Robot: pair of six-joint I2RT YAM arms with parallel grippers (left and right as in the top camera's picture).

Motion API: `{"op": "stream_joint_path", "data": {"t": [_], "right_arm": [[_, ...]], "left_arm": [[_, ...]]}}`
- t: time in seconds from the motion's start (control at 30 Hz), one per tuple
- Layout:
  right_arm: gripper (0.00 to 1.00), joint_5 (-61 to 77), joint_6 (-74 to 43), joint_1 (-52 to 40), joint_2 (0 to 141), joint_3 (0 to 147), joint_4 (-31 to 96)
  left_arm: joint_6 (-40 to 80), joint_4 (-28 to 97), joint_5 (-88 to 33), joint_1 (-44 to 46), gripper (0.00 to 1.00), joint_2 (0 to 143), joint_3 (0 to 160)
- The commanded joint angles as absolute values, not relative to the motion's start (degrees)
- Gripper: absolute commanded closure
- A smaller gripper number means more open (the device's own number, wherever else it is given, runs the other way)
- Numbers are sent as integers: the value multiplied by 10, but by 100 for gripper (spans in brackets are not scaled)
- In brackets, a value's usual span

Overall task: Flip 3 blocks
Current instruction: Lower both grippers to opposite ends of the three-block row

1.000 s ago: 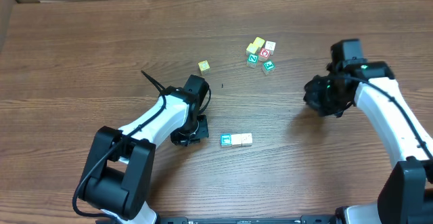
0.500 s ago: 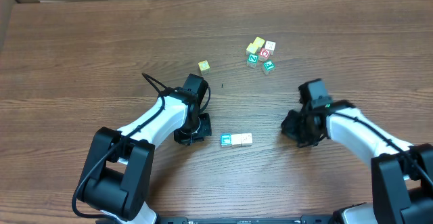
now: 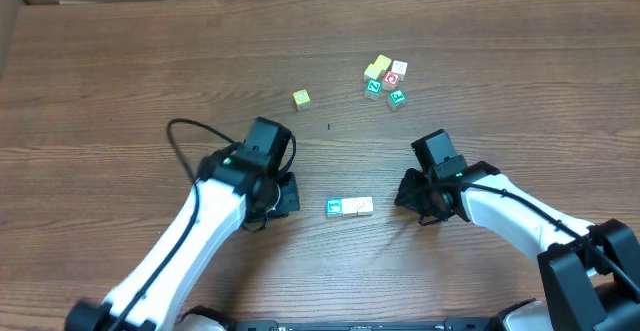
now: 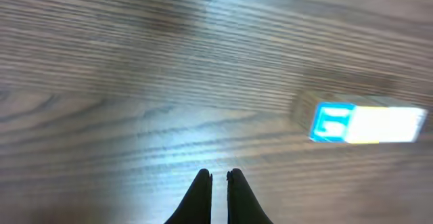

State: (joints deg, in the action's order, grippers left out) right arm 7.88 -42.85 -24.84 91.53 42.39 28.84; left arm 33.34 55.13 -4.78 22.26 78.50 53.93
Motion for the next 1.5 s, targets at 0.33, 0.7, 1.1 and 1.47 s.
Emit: {"op": "stream_joint_path", "data": {"t": [0.33, 0.7, 1.1, 1.47], "right_arm": [[96, 91, -431, -264, 933, 393, 286], [93, 98, -433, -264, 932, 383, 266], [96, 123, -437, -256, 932, 416, 315], [96, 83, -435, -271, 935, 422, 298]], "left_arm": [[472, 443, -26, 289, 96, 805, 437], [463, 363, -41, 289, 96, 904, 429], [449, 331, -60, 289, 96, 953, 430], [420, 326, -60, 289, 96, 954, 430]]}}
